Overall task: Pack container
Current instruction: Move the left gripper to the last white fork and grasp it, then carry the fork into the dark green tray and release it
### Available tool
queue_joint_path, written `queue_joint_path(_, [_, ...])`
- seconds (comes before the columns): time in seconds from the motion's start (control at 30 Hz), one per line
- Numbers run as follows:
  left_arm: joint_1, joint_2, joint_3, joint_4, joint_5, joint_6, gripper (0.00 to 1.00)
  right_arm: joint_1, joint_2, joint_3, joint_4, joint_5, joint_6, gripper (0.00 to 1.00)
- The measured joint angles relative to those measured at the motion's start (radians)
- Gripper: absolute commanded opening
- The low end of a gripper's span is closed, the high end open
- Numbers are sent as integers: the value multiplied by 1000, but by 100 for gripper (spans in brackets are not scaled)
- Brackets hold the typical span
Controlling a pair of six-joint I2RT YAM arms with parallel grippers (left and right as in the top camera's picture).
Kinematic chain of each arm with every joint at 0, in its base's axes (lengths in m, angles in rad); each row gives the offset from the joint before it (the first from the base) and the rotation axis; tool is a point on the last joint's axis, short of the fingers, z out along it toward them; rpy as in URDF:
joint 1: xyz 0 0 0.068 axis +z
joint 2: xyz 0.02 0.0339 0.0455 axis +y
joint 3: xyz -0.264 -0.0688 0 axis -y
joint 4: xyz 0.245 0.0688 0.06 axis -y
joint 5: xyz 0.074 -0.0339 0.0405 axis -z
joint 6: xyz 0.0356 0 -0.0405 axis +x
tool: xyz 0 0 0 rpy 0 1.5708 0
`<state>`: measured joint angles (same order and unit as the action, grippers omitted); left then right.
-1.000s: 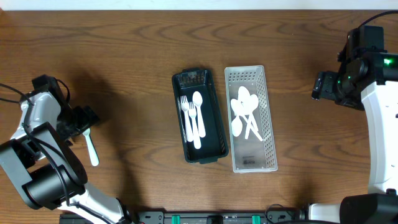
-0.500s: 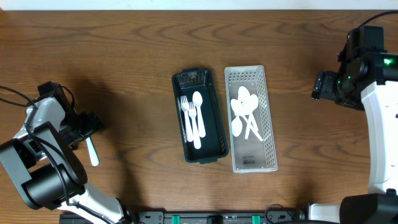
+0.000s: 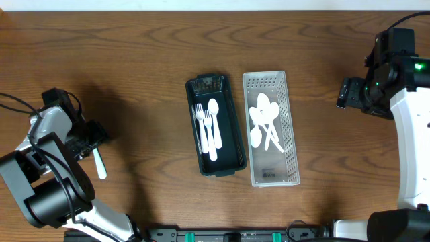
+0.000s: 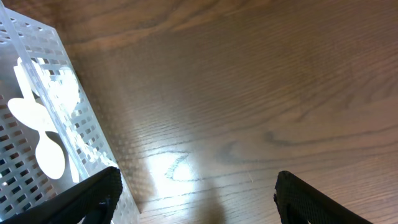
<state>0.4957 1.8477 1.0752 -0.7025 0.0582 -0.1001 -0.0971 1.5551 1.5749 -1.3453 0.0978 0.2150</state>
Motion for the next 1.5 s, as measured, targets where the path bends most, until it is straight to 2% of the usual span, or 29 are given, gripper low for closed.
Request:
queue_joint_path(0.33, [0,-2,-3,5,6,-2,36,0,0,0,0,0,0,82])
queue_joint_path(0.57, [0,-2,-3,5,5,-4,14,0,0,0,0,0,0,82])
queue_joint_path(0.77, [0,-4,-3,5,2,0,6,0,0,0,-3,0,0,82])
queue_joint_path(1.03, [0,-5,-1,-10,3,-8,6,0,0,0,-4,0,0,82])
queue_joint_path(1.23, [-55,-19,58,-214,17,-24,6,0,0,0,-4,0,0,83])
queue_joint_path(1.37, [-189,-97,183,-333,39,-30,6,0,0,0,-2,0,0,82])
queue_joint_path(1.5, [-410,-201,325,-397,51,-38,6,0,0,0,3,0,0,83])
